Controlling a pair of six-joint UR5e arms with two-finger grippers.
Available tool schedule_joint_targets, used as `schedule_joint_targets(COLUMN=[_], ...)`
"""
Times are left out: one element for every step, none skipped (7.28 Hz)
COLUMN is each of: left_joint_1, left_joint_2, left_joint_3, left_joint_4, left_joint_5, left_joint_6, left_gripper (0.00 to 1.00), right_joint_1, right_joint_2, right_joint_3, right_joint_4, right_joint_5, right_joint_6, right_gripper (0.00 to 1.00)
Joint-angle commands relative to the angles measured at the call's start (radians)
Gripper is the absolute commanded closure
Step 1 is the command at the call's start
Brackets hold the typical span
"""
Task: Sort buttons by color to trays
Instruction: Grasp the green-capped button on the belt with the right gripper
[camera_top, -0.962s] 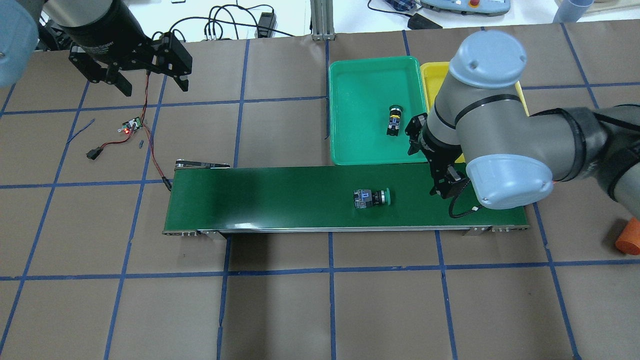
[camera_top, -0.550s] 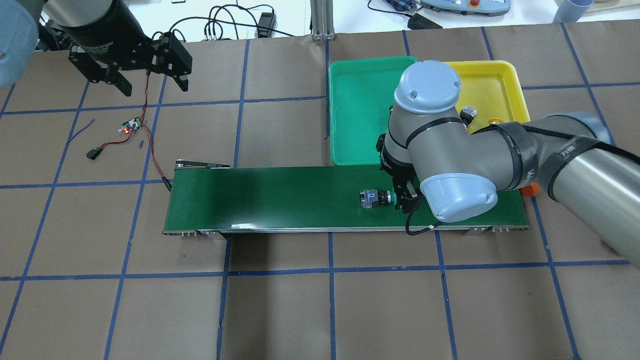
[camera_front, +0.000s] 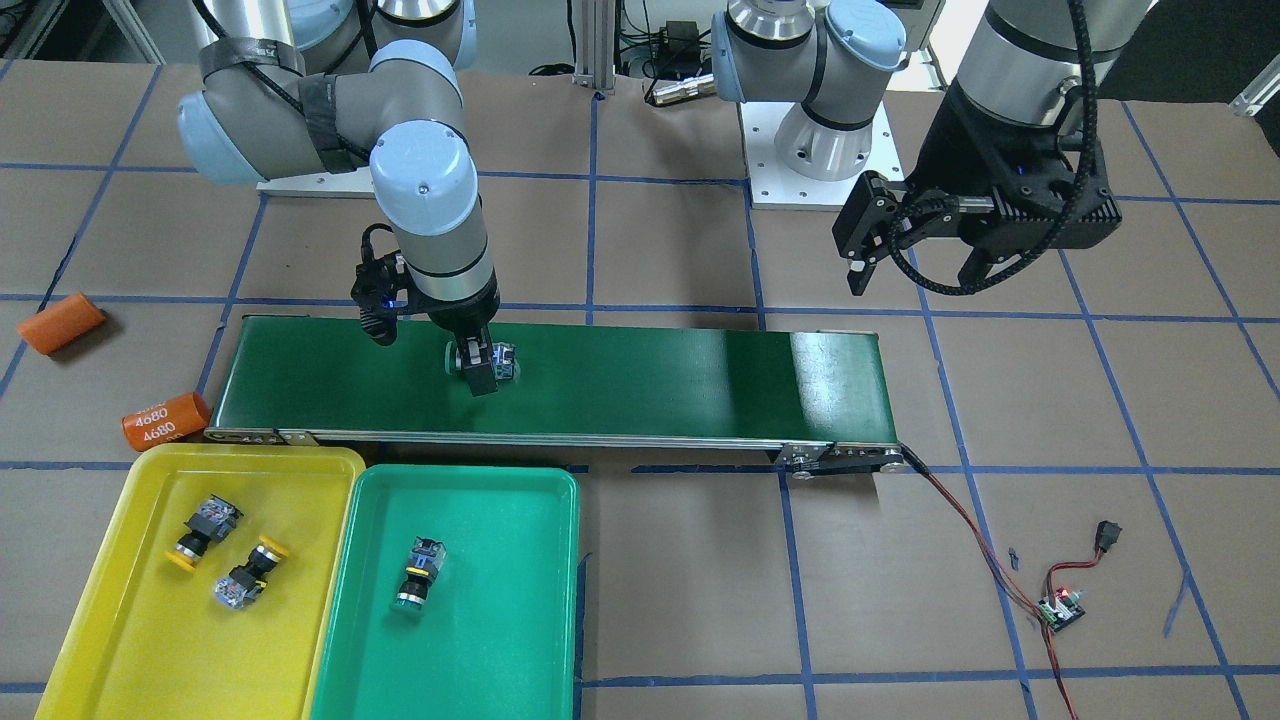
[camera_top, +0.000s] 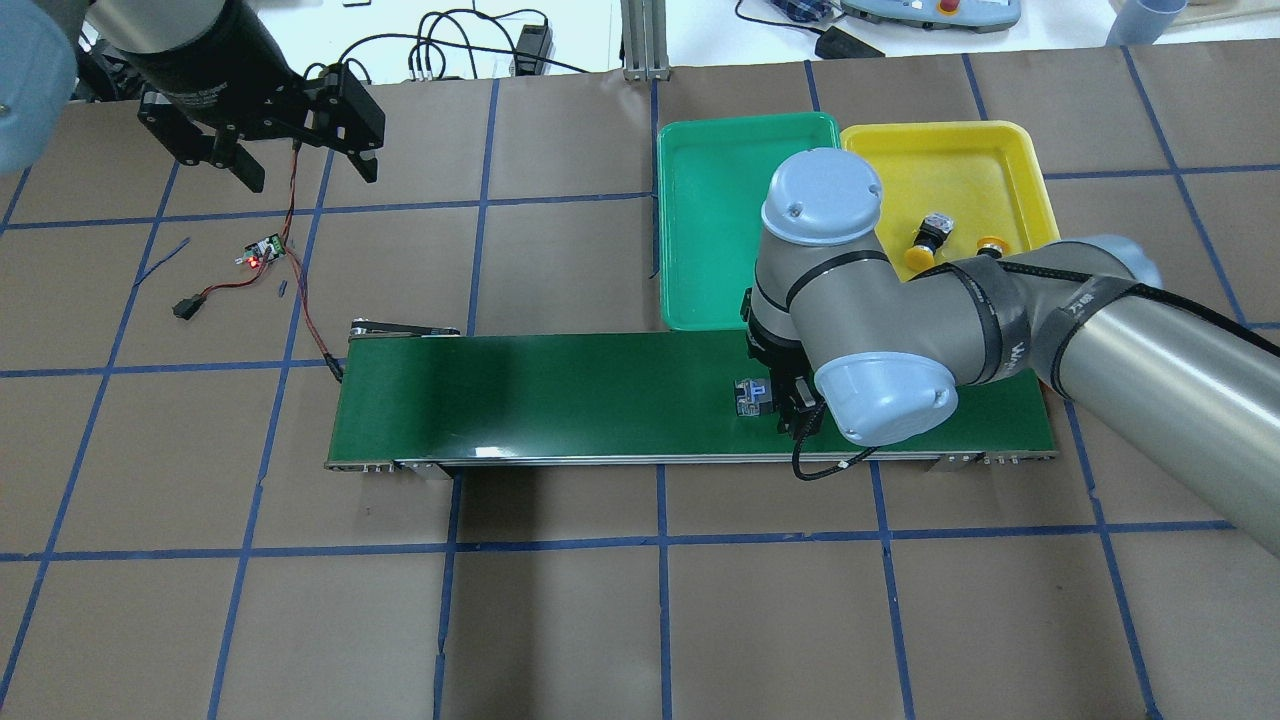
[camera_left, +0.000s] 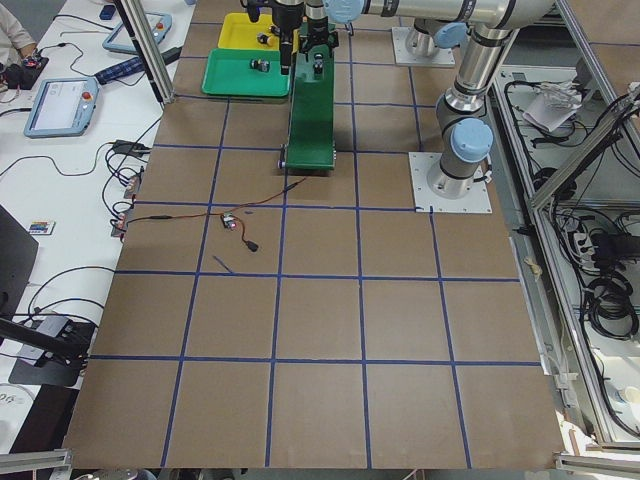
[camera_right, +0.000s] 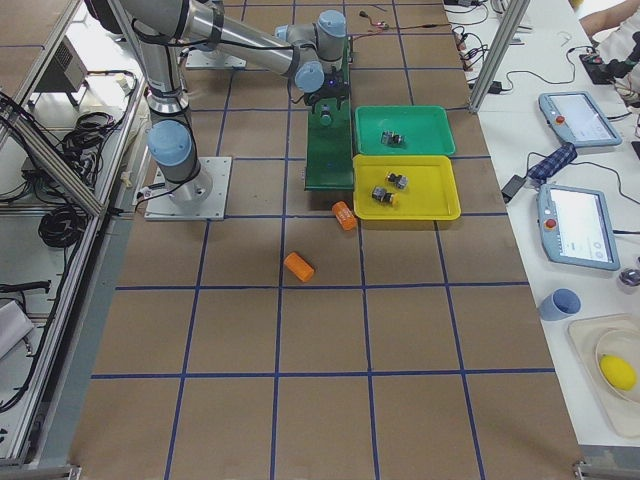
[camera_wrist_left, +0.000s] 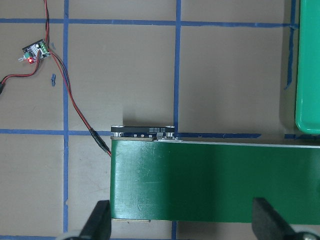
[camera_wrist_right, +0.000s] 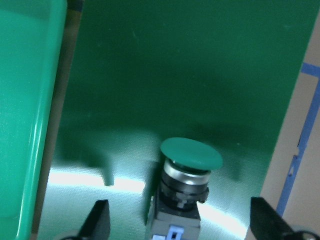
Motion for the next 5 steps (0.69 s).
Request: schedule_joint_targets(left_joint_1=[-0.002, 0.000, 0.000, -0.002, -0.002], left_joint_2=[-0.001, -0.001, -0.001, -0.003, -0.001], left_joint_3=[0.001, 0.001, 0.001, 0.001, 0.001], left_joint_4=[0.000, 0.000, 0.000, 0.002, 0.002], left_joint_5=[-0.001, -0.001, -0.003, -0.004, -0.004], left_joint_6=[0.000, 0.000, 0.000, 0.000, 0.000], left_gripper=[0.00, 0.00, 0.00, 0.00, 0.00], right_joint_1=[0.000, 0.000, -0.001, -0.001, -0.009], right_joint_2=[0.010, 0.012, 0.012, 0.012, 0.012], right_joint_3=[0.000, 0.000, 0.000, -0.004, -0.013], right_joint_4=[-0.001, 0.000, 0.000, -0.001, -0.006], right_joint_5=[-0.009, -0.008, -0.006, -0.004, -0.006], right_joint_6=[-0.006, -0.014, -0.068, -0.118, -0.159], right_gripper=[0.01, 0.27, 0.86, 1.00, 1.00])
